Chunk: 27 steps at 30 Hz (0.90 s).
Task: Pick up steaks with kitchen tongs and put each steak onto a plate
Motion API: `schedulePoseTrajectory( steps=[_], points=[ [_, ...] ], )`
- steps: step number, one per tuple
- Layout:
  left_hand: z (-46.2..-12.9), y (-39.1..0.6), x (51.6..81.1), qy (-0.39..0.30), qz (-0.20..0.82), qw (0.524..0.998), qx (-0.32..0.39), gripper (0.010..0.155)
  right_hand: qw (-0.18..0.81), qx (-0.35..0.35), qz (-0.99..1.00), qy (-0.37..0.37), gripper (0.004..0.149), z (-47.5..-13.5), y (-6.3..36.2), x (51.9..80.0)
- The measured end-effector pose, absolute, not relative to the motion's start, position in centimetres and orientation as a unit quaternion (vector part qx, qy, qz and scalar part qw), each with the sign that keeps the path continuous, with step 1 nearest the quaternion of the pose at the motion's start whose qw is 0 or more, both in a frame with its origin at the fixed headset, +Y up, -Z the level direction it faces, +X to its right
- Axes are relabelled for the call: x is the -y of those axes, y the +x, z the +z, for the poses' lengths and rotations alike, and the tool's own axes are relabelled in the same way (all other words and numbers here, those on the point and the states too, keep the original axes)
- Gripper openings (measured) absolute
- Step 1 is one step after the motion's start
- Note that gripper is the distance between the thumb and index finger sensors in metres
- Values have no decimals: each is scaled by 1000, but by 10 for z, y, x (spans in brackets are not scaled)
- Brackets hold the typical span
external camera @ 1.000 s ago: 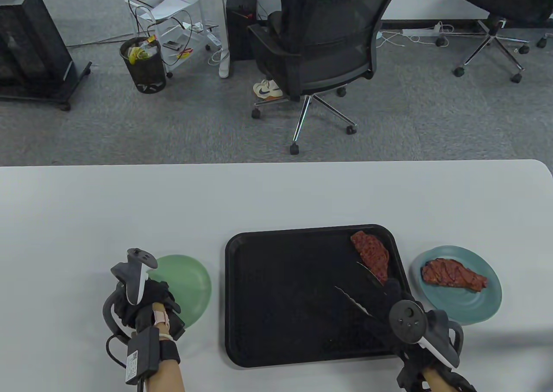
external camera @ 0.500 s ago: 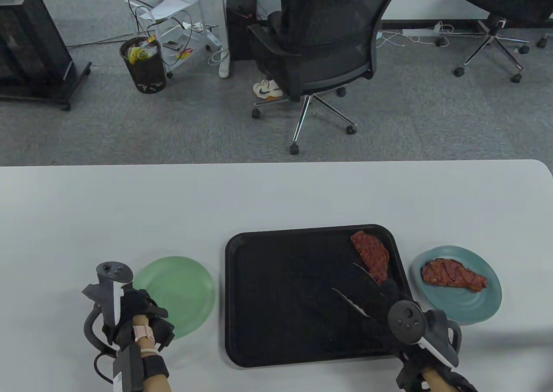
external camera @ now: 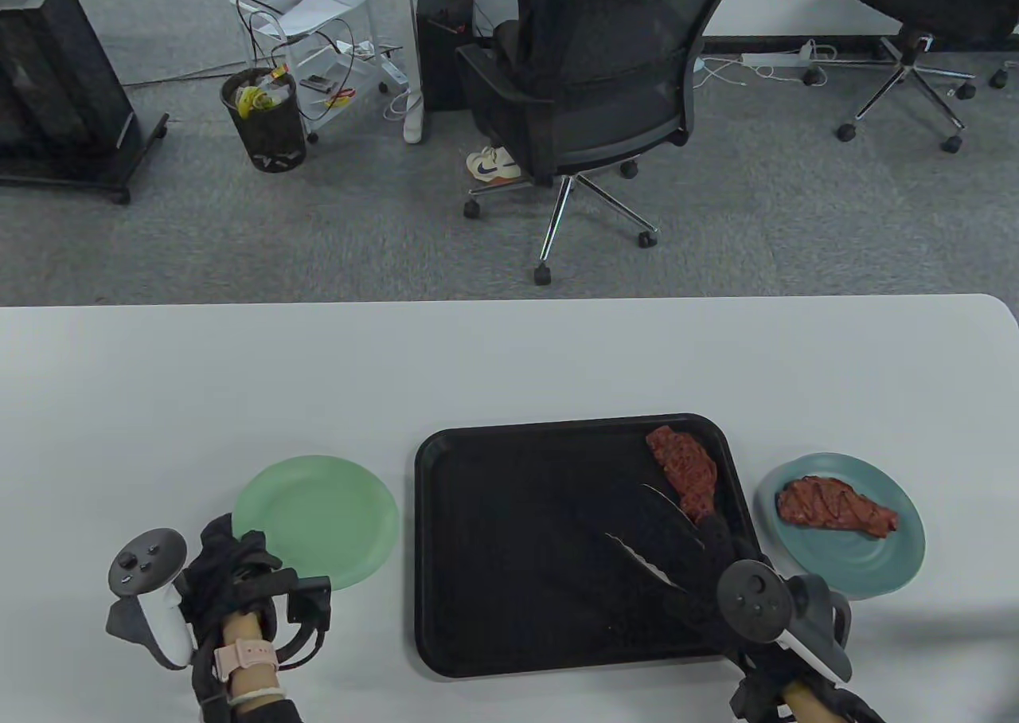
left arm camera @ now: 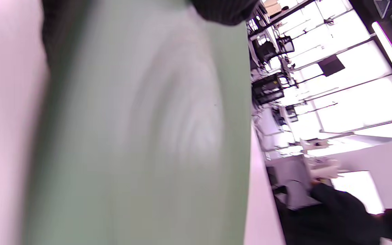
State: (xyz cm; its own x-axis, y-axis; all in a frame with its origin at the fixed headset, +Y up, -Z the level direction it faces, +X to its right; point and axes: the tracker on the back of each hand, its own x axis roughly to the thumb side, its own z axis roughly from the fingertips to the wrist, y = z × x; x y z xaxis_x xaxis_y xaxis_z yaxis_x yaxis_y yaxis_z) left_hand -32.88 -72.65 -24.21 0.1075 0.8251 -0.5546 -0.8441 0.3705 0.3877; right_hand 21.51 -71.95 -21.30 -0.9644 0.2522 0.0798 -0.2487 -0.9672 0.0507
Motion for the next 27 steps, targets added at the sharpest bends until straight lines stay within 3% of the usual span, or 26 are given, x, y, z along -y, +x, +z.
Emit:
schedulePoseTrajectory(
  steps=[13,19,27],
  points=[
    [-249,-211,733,-100,642,735,-196,59,124,-17,991,41,92,-214,220,718],
    [-246,-187,740,-139,634,742,-169,59,123,-23,991,39,92,-216,222,721],
    [-246,-185,745,-144,625,748,-171,59,111,-30,993,29,93,-220,223,726]
  ],
)
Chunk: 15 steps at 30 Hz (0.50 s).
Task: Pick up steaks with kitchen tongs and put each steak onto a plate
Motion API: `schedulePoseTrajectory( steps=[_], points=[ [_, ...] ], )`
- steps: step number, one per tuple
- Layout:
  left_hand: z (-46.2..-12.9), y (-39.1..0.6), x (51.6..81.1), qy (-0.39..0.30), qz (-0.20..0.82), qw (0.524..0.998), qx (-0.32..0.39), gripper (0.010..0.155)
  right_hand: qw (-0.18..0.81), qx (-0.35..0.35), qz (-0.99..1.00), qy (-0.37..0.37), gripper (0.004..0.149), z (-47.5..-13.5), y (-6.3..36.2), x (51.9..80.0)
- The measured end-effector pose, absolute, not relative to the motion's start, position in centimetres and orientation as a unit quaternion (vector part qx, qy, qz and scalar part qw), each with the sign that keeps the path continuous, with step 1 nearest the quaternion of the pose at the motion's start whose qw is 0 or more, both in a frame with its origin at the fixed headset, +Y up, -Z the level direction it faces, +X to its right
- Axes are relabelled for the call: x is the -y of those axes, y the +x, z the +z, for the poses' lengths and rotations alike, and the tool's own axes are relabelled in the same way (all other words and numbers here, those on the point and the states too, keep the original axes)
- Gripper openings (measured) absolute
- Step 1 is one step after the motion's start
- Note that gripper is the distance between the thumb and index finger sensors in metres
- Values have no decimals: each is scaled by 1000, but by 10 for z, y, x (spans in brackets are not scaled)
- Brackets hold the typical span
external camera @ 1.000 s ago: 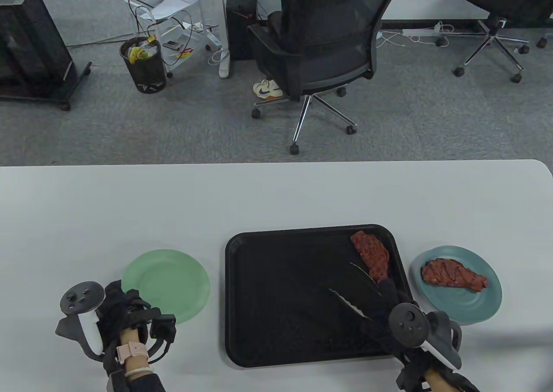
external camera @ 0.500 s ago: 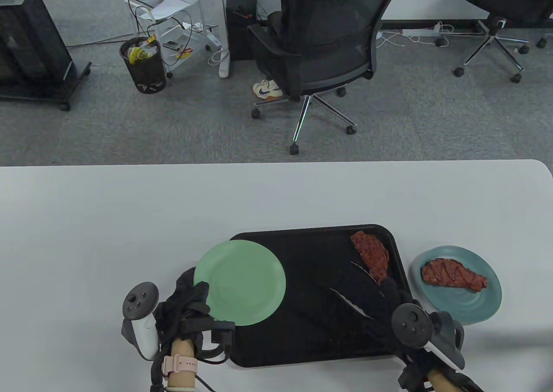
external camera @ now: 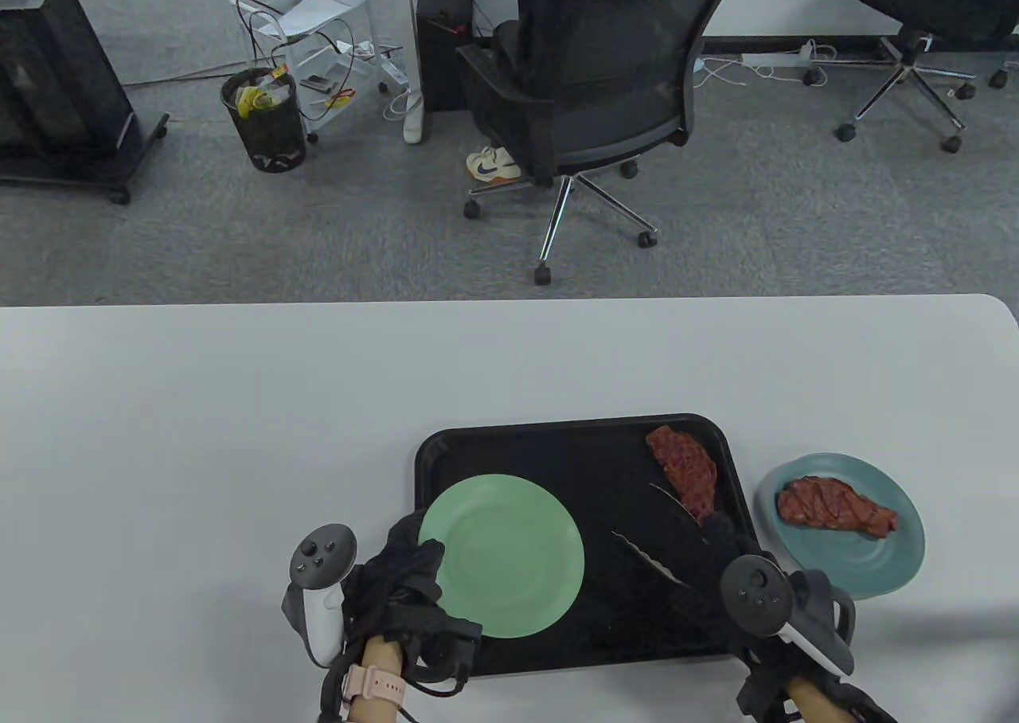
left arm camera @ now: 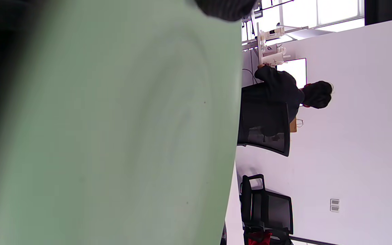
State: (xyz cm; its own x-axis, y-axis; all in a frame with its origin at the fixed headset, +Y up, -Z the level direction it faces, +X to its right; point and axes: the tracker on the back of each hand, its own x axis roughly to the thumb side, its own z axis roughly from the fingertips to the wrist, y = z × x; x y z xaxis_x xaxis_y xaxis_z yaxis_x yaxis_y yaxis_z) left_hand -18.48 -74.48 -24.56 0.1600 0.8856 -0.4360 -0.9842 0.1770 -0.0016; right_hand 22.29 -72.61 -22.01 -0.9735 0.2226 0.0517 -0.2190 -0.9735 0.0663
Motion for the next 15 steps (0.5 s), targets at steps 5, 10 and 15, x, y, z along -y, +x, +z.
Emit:
schedulePoseTrajectory(
  steps=[5,10,15],
  points=[
    [-244,-189,746,-144,630,744,-173,59,86,-20,996,-17,93,-234,233,726],
    [-245,-190,749,-152,628,743,-173,59,44,-29,997,-57,94,-257,241,724],
    [-245,-189,751,-157,622,748,-171,59,-32,-50,995,-76,94,-277,236,728]
  ],
)
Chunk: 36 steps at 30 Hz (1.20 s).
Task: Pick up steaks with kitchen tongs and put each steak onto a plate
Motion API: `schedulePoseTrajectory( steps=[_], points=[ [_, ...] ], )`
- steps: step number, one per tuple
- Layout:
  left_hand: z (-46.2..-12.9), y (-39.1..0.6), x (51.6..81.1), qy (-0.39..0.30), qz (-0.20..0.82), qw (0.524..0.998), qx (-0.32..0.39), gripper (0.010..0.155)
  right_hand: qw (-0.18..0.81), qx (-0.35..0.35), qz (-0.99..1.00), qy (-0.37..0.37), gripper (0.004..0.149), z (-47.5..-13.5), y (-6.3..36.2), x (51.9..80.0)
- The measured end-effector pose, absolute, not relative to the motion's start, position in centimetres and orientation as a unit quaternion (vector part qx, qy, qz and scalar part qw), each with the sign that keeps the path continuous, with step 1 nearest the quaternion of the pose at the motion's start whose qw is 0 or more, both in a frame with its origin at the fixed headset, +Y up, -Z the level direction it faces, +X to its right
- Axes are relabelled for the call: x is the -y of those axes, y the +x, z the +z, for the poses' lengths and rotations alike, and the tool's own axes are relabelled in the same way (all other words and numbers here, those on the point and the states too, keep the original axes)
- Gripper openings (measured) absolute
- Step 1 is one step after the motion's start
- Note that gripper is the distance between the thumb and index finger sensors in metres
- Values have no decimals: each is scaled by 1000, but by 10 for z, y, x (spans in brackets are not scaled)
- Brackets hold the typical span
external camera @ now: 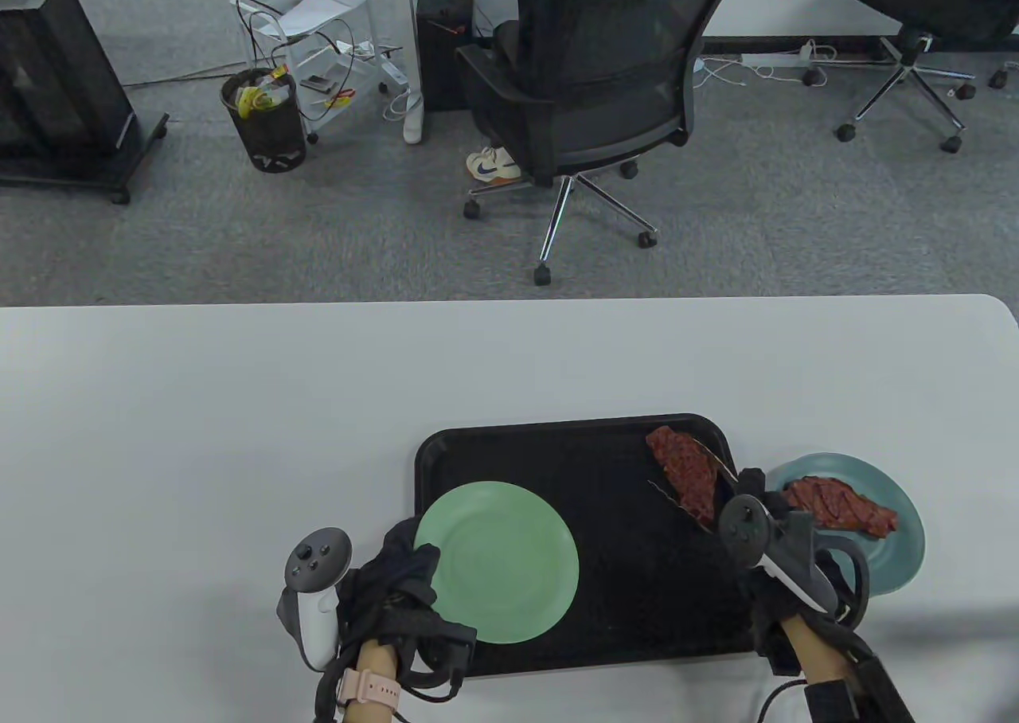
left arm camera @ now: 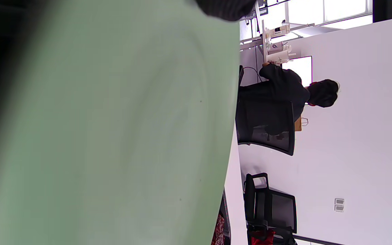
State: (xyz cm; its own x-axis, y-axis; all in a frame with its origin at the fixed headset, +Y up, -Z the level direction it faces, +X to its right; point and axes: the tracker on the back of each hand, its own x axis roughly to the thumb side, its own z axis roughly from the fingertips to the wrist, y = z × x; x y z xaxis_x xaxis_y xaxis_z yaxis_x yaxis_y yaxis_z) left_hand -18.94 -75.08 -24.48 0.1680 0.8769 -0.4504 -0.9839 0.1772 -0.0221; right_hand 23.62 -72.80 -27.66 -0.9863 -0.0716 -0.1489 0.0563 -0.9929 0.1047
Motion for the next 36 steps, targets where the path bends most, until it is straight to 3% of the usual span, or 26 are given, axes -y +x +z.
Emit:
schedulePoseTrajectory(
  steps=[21,31,36],
  points=[
    [-244,-190,753,-167,623,747,-163,60,34,154,-978,136,97,-318,228,755],
    [-244,-188,754,-171,620,750,-157,60,71,52,-992,86,93,-302,216,750],
    [-244,-185,755,-176,619,750,-153,60,42,28,-998,42,93,-283,211,729]
  ],
)
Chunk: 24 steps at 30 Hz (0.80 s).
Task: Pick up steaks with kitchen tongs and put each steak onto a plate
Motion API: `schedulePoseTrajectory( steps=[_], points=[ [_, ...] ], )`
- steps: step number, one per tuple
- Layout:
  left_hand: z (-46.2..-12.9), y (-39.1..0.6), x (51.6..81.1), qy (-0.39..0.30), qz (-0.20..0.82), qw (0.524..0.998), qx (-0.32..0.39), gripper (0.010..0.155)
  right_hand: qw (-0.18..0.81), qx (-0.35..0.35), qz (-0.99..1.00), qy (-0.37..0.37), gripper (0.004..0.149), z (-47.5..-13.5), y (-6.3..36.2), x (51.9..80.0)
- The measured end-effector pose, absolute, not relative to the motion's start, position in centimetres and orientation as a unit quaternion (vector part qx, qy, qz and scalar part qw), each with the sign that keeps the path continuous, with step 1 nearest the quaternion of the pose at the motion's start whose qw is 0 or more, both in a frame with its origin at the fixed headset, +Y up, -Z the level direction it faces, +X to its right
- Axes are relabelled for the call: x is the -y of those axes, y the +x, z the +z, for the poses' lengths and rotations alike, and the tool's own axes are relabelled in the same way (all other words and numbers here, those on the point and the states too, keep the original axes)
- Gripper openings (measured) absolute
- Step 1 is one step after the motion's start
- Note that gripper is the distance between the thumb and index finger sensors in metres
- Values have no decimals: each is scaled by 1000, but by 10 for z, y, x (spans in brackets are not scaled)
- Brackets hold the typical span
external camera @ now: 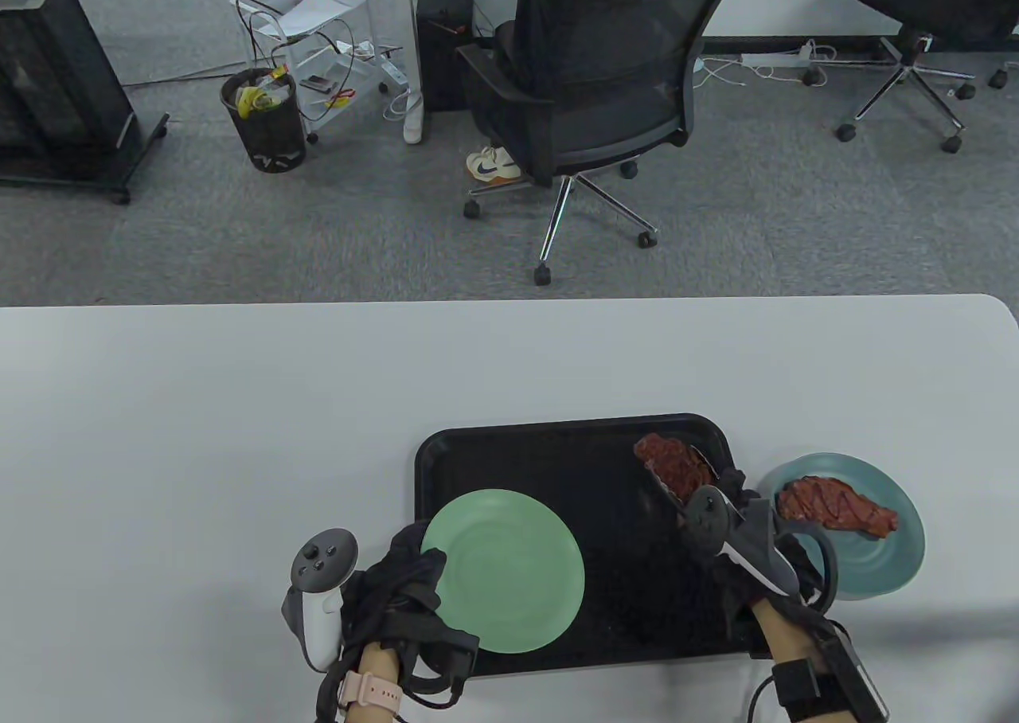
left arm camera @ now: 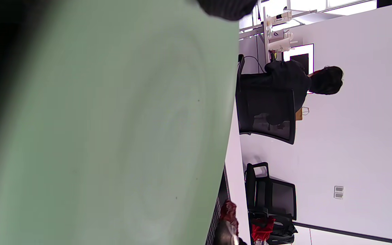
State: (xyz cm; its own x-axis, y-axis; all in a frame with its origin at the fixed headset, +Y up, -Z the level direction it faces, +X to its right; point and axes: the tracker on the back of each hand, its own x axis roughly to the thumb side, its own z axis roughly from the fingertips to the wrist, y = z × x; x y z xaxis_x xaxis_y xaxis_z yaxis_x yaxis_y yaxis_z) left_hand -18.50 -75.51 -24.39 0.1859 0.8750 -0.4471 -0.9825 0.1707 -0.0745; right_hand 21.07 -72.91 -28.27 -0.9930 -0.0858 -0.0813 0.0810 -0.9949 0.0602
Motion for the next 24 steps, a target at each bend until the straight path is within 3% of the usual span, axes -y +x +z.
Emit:
schedulePoseTrajectory(
  steps=[10,15,24],
  points=[
    [-243,-172,756,-189,617,752,-136,59,-26,-6,-989,-146,93,-229,150,682],
    [-243,-168,756,-196,621,749,-126,59,-13,5,-979,-204,93,-218,117,687],
    [-243,-169,759,-205,645,728,-109,58,-4,23,-973,-230,94,-217,96,694]
  ],
)
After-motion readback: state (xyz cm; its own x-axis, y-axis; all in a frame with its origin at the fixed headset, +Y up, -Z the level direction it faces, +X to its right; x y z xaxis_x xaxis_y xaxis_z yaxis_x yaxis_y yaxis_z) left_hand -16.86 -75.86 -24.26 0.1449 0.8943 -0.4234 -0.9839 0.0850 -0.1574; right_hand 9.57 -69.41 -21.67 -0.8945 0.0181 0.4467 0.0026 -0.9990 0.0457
